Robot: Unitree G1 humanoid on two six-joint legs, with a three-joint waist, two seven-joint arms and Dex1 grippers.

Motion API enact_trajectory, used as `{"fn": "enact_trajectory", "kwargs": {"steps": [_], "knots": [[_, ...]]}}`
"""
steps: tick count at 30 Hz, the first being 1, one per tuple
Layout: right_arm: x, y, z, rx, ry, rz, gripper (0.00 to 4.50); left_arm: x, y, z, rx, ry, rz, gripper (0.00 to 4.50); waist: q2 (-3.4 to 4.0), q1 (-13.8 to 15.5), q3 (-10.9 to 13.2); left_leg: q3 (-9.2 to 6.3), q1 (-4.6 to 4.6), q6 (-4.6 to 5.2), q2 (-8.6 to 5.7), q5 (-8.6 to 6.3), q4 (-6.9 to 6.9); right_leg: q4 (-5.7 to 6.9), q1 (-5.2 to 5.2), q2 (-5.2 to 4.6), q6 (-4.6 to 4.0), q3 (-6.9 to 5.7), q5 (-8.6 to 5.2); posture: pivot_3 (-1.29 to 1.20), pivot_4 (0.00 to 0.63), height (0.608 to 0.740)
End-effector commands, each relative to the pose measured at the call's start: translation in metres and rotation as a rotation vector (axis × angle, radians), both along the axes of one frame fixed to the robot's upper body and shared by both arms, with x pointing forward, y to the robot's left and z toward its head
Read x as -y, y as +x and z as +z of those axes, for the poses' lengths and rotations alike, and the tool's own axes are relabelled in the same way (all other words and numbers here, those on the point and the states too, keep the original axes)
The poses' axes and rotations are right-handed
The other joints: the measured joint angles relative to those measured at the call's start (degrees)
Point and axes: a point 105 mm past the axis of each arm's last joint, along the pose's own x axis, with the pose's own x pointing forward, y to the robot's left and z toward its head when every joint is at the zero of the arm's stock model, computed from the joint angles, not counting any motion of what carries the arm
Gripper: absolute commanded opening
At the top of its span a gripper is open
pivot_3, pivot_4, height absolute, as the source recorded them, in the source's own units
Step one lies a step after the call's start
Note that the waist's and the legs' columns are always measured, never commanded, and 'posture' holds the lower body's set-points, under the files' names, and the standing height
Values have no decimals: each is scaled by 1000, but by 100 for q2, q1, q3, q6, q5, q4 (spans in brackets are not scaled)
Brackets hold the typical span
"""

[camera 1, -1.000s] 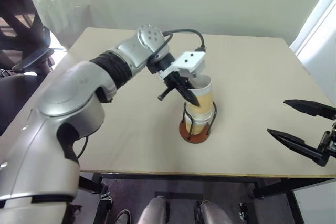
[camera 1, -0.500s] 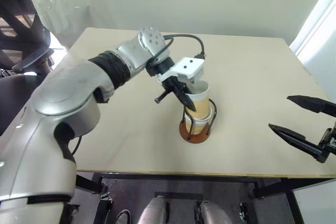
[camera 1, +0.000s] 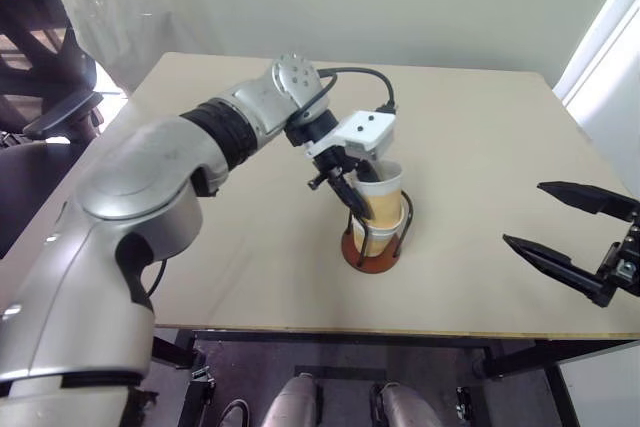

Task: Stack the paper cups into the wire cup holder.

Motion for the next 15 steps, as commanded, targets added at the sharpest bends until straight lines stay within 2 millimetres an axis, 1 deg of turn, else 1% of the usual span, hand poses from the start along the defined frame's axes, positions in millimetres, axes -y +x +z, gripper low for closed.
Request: {"fn": "enact_trajectory", "kwargs": {"steps": [1, 3, 6, 8, 10, 12, 13, 14, 15], "knots": [[0, 2, 8, 44, -25, -2, 3763, 1, 0, 16, 57, -30, -40, 3299, 0, 0, 0, 0, 0, 0, 0, 0, 0, 0, 0, 0, 0, 0, 0, 0, 150, 740], [0, 3, 7, 43, -27, 0, 3763, 1, 3, 19, 79, -44, -37, 3992, 0, 1, 0, 0, 0, 0, 0, 0, 0, -1, -1, 0, 0, 0, 0, 0, 150, 740], [-1, 7, 9, 44, -30, 15, 3763, 4, 8, 33, 100, -121, -5, 3992, 0, 0, 0, 0, 0, 0, 0, 0, 0, -1, 0, 0, 1, 0, -1, 0, 150, 740], [-3, 10, 11, 45, -31, 40, 3763, 5, 11, 51, 108, -231, 28, 3992, 0, -1, 0, 0, -2, 0, 0, 0, 0, -1, -2, 0, 2, 1, -1, 0, 150, 740], [-3, 14, 11, 43, -30, 54, 3763, 4, 13, 64, 95, -315, 56, 3992, 0, -5, 0, 1, -1, 0, 0, 0, -1, -3, -2, 1, 4, 1, -2, 0, 150, 740], [-5, 25, 9, 43, -21, 63, 3763, -10, 19, 83, 79, -460, 118, 3992, 0, -12, 0, 1, 0, 0, 0, 0, -5, -3, -3, 2, 6, 2, -4, 0, 150, 740], [-3, 35, 8, 49, -21, 42, 3763, -22, 23, 88, 67, -521, 160, 3992, 2, -34, -1, 1, 0, 0, 1, 0, -4, -3, -3, 3, 7, 1, -5, 0, 150, 740], [-1, 41, 8, 54, -23, 26, 3763, -29, 25, 90, 59, -556, 186, 3992, 3, -55, -1, 2, 1, 0, 0, 1, -4, -3, -5, 3, 9, 5, -6, 0, 150, 740], [6, 54, 9, 70, -11, -27, 3763, -42, 32, 90, 62, -594, 247, 3992, 4, -72, -2, 5, 1, 0, 0, 2, -5, -1, -6, 4, 11, 5, -7, 0, 150, 740]]}}
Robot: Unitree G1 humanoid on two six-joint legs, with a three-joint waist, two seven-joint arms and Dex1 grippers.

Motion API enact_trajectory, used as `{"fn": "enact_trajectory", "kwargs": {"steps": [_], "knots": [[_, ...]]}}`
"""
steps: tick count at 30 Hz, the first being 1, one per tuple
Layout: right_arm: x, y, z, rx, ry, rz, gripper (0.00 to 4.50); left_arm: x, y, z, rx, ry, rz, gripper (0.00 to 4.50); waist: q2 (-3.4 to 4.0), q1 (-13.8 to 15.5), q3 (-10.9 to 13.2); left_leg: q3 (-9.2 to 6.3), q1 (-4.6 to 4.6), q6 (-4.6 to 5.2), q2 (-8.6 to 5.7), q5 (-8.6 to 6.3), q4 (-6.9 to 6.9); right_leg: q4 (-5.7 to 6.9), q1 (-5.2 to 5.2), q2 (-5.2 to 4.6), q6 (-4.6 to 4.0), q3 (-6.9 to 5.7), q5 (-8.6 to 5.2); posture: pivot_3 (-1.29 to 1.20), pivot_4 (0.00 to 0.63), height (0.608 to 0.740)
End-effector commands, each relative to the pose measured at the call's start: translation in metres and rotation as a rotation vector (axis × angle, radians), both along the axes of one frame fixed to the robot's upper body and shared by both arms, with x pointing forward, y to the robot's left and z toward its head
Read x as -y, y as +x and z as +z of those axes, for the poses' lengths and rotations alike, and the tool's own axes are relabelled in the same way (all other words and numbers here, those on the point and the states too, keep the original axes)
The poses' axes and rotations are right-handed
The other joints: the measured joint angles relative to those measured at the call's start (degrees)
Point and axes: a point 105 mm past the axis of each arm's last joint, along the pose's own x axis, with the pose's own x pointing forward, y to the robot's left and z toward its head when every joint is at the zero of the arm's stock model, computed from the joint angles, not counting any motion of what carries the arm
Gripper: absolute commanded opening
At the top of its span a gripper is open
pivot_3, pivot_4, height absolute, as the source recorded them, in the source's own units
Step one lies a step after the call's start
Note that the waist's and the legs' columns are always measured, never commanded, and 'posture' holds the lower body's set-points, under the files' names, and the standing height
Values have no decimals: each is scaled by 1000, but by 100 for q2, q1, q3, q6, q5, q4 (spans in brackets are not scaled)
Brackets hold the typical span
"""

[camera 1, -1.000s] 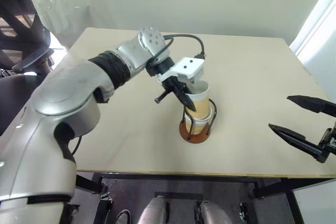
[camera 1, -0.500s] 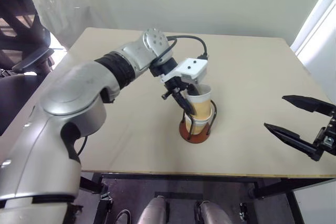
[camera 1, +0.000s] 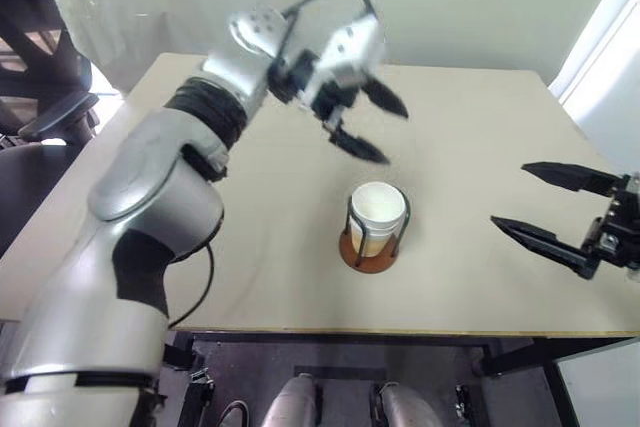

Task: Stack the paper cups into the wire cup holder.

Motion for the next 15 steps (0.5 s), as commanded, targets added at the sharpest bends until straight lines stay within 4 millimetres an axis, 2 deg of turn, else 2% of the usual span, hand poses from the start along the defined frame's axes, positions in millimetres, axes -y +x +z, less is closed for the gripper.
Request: {"fn": "enact_trajectory", "kwargs": {"steps": [1, 5, 8, 11, 13, 15], "knots": [[18, 33, 3, 54, 6, -132, 3763, -42, 14, 7, -30, -146, 139, 3992, 8, -53, -4, -1, 4, 0, 1, 0, 0, 0, 0, 0, 1, 0, -1, 0, 150, 740], [38, 71, 8, 130, 9, -279, 3763, -96, 39, -2, -34, -287, 422, 3992, 18, -100, -2, -3, 7, -5, 5, 13, -2, 7, -5, 0, 3, 1, 4, 0, 150, 740], [51, 99, 10, 179, 38, -399, 3763, -134, 48, -11, -20, -407, 608, 3992, 18, -101, -2, -5, 1, -15, 8, 44, -1, 12, -16, 2, -2, -3, 16, 0, 150, 740], [50, 118, 7, 193, 63, -446, 3763, -167, 49, -22, -15, -518, 760, 3992, 18, -77, -2, -6, -5, -17, 4, 60, -6, 12, -24, 0, -3, -5, 25, 0, 150, 740], [49, 129, 2, 175, 81, -460, 3763, -182, 44, -36, -23, -556, 843, 3992, 20, -76, -4, -1, -5, -61, 1, 86, -6, 10, -27, 2, -3, -6, 25, 0, 150, 740], [45, 139, -3, 157, 90, -463, 3763, -194, 37, -50, -64, -597, 927, 3992, 20, -84, -4, 0, -7, -64, -3, 90, -5, 6, -32, 0, -1, -6, 25, 0, 150, 740]]}}
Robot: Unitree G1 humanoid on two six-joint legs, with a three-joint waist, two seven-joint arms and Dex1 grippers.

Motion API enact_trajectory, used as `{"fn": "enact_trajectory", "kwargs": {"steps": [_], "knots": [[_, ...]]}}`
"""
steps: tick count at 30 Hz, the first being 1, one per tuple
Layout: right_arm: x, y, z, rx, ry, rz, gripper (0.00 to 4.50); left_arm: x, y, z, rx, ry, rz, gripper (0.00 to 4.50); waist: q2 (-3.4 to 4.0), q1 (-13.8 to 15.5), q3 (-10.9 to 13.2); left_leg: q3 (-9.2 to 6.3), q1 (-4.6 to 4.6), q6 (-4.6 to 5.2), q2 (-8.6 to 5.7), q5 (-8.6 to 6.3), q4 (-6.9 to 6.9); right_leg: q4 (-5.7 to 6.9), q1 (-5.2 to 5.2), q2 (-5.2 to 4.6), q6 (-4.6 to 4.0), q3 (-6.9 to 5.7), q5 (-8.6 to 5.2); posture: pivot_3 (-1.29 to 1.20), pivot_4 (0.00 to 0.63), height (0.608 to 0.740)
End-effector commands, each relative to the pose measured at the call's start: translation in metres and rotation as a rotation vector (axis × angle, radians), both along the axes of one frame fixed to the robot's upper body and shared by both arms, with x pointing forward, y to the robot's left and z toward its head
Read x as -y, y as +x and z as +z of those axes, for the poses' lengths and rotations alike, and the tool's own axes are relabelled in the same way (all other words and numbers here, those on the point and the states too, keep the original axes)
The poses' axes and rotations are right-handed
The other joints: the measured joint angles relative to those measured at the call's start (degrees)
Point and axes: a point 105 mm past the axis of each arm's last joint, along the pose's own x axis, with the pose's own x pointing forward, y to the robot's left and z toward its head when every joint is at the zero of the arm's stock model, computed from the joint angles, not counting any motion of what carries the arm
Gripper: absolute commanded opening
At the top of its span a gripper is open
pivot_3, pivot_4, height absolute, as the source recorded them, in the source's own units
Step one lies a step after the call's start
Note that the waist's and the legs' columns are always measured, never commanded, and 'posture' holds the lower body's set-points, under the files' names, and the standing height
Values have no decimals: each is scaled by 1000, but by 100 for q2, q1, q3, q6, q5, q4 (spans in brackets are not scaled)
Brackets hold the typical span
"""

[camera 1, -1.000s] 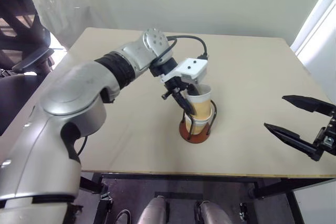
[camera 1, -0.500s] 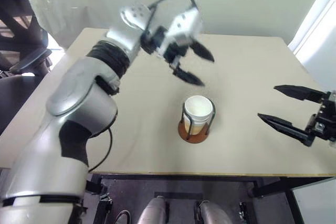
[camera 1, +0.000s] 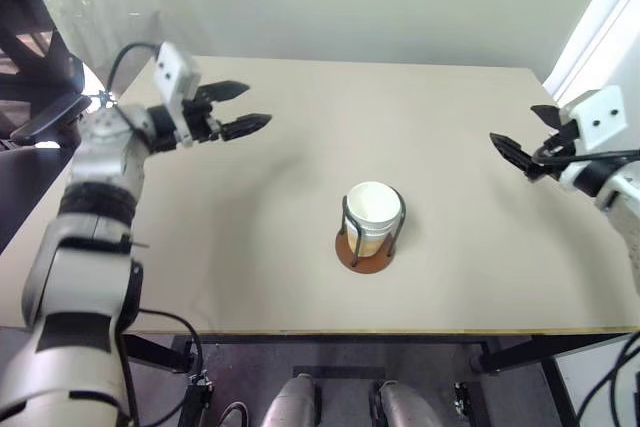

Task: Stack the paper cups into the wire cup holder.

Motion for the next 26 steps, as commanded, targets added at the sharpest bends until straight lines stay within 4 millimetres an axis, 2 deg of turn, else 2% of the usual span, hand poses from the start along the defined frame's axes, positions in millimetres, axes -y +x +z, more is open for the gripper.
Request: {"fn": "enact_trajectory", "kwargs": {"steps": [1, 3, 5, 11, 14, 15, 19, 26], "knots": [[-5, 15, 4, 31, 4, -23, 3763, -21, -15, 1, 19, -110, 144, 3992, 0, -4, 0, -1, -2, -1, 0, 0, -1, 0, 5, -4, 0, 2, 0, 0, 150, 740], [-11, 30, -2, 24, 49, -34, 3763, -38, -34, -18, -14, -175, 260, 3992, -1, -76, -1, 5, 5, -3, -1, 1, -4, -2, 2, -3, -3, 2, 2, 0, 150, 740], [-17, 38, -5, 25, 79, -33, 3763, -44, -50, -28, -22, -199, 325, 3992, -1, -112, -1, 8, 8, -9, 0, 5, -11, 0, 3, -1, -10, -1, 3, 0, 150, 740], [-28, 58, -14, 57, 145, -44, 3763, -60, -85, -49, -26, -257, 492, 3992, -1, -62, -1, -6, 20, -2, 11, -2, -50, 12, -17, 1, -77, -11, 20, 0, 150, 740], [-33, 64, -21, 72, 155, -46, 3763, -73, -93, -55, -9, -278, 582, 3992, -2, -49, -1, -10, 64, 3, 11, 9, -99, 10, -8, 0, -120, -10, 37, 0, 150, 740], [-36, 65, -23, 78, 167, -41, 3763, -75, -96, -56, 1, -287, 605, 3992, -2, -51, -1, -14, 68, -7, 13, 20, -109, 13, -5, 2, -154, -10, 33, 0, 150, 740], [-45, 67, -31, 85, 221, -25, 3763, -85, -102, -57, 43, -334, 694, 3992, -4, -76, -2, -21, 69, -40, 19, 70, -141, 32, -11, 9, -188, -10, 53, 0, 150, 740], [-59, 72, -44, 81, 258, -7, 3763, -83, -103, -59, 72, -365, 747, 3992, -7, -94, -4, -24, 95, -47, 21, 91, -199, 35, -16, 10, -221, -9, 75, 0, 150, 740]]}}
